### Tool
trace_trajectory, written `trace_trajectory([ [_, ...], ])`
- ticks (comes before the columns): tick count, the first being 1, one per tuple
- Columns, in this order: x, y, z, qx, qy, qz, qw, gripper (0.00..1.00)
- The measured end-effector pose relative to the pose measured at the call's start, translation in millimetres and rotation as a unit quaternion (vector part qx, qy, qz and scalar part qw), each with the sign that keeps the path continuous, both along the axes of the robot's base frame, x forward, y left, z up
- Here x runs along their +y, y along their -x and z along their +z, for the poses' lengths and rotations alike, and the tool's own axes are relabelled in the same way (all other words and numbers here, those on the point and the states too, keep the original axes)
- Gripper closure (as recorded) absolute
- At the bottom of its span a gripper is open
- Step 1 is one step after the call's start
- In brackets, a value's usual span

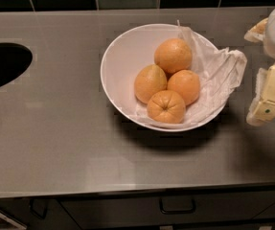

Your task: Pick orange from white bowl

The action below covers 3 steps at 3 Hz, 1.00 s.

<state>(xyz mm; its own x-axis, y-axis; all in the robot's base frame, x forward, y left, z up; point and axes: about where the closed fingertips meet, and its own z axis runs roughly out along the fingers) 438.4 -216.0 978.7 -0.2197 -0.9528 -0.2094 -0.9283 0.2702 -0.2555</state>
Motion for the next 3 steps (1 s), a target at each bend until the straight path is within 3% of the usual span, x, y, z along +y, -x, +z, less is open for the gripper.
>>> trace_trajectory([
  [1, 0.1, -0.1, 0.0, 0.000, 0.000, 0.000, 1.0000, 0.00],
  [2, 29.0, -24.7, 15.1, -0.012, 0.015, 0.061, 0.9980, 0.00],
  [3, 87.3, -61.4, 32.2, -0.029, 0.026, 0.178, 0.9832, 0.00],
])
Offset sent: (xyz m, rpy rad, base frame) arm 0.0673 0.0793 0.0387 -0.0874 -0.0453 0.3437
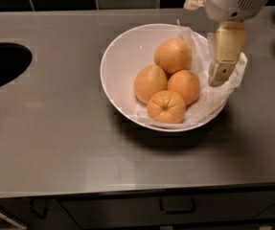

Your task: Pick orange from white bowl

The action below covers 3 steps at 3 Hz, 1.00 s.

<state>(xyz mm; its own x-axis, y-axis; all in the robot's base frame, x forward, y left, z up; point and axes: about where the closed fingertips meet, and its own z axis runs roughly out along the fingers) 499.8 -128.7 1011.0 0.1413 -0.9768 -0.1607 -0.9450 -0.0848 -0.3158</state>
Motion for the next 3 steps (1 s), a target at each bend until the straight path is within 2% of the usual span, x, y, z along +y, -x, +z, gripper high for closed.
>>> trace_trajectory([
  [1, 30.3, -14.5, 5.3, -0.015, -0.003, 0.059, 0.9982, 0.00],
  [2, 30.2, -14.6, 5.3, -0.015, -0.003, 0.059, 0.9982, 0.00],
  [3, 23.4, -31.1, 4.7, -0.015, -0.017, 0.090, 0.9957, 0.00],
])
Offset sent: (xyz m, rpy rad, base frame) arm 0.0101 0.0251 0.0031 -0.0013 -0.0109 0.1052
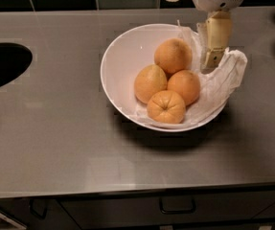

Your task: Pick orange from white bowl

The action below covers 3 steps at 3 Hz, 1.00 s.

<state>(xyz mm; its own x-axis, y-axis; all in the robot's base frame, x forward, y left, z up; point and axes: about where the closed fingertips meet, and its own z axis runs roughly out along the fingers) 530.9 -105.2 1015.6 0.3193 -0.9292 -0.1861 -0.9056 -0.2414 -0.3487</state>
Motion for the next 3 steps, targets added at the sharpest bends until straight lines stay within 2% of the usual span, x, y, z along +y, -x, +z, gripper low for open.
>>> trace_trajectory([
  [1, -13.2, -23.7, -3.6, -0.001, -0.019, 0.039, 0.9991, 0.00],
  [2, -16.5, -47.7, -11.9, -0.009, -0.043, 0.061, 0.9972, 0.00],
  [3, -16.4, -47.8, -11.9, -0.009, -0.043, 0.061, 0.9972, 0.00],
])
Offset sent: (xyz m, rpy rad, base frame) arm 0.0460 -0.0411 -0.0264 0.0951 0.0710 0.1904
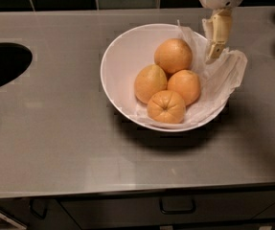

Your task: Pick orange from white bowl

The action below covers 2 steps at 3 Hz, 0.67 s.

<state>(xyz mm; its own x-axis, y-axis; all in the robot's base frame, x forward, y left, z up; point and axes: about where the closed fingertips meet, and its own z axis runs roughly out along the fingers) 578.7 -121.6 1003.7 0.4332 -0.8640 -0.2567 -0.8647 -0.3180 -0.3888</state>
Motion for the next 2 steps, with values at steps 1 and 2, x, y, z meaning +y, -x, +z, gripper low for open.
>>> trace_trajectory([
  [1, 4.7, -7.9, -2.1, -0.005, -0.003, 0.005, 1.0000, 0.00],
  [2, 8.0, -14.4, -13.9, 0.011, -0.012, 0.027, 0.9995, 0.09],
])
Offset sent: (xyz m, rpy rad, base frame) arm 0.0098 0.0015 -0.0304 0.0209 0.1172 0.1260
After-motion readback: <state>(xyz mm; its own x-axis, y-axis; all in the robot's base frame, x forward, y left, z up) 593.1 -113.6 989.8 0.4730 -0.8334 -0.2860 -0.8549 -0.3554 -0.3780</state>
